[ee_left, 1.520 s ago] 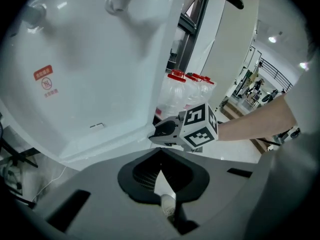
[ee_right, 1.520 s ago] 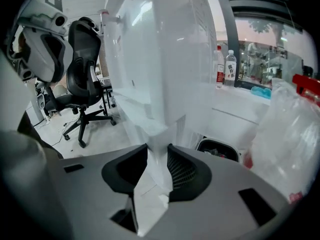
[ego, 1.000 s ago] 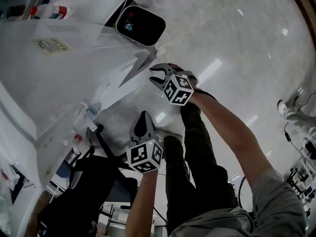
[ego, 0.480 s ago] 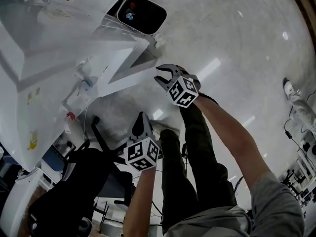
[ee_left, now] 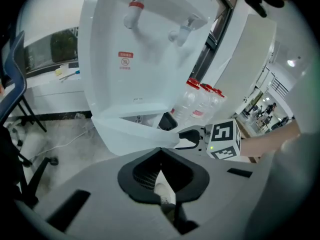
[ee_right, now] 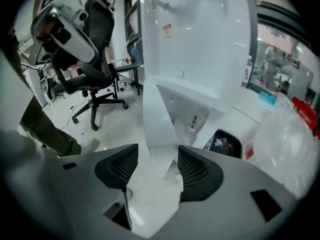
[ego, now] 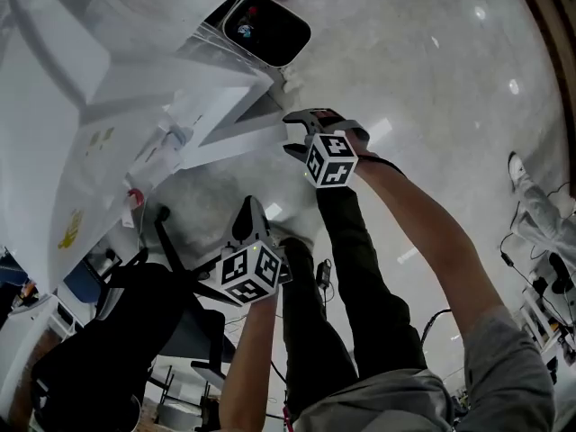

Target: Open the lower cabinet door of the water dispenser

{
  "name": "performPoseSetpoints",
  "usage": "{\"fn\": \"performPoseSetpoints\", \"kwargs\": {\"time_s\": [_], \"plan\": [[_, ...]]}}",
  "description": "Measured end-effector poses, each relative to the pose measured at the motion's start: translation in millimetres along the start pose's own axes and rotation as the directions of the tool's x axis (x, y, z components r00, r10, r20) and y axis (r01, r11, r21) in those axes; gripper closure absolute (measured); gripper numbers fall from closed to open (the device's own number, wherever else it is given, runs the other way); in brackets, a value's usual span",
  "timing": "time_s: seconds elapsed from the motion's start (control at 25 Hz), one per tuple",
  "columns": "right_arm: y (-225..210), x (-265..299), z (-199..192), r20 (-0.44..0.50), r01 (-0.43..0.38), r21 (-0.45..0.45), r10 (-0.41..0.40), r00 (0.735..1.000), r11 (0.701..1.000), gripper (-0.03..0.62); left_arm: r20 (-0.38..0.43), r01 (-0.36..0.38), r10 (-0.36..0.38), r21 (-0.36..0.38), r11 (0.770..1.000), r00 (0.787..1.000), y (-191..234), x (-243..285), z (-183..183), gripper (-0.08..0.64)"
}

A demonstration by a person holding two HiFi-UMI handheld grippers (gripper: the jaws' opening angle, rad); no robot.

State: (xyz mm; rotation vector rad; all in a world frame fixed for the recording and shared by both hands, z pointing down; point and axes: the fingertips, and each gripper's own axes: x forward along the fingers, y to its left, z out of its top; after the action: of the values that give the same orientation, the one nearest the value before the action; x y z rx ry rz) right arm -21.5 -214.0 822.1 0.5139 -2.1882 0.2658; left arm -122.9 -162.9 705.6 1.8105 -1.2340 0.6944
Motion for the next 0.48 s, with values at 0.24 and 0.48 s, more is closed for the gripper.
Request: {"fn": "performPoseSetpoints", "kwargs": {"time_s": [0.24, 0.48], "plan": [[-5.1, 3.9, 3.3, 0.003, 0.060, -0.015, -0.060, 0.998, 0.998, 0.397, 0.011, 0.010, -0.009, -0.114, 0.993, 1.000, 11.5, 1.5, -3.2, 0.552], [30.8, 3.5, -0.7, 0.040, 0.115, 0.067, -0.118, 0.992, 0.991, 0.400, 0.000, 0.039, -0.040, -0.185, 0.982, 0.999, 17.7, 14.1, -20.0, 0.552]]}}
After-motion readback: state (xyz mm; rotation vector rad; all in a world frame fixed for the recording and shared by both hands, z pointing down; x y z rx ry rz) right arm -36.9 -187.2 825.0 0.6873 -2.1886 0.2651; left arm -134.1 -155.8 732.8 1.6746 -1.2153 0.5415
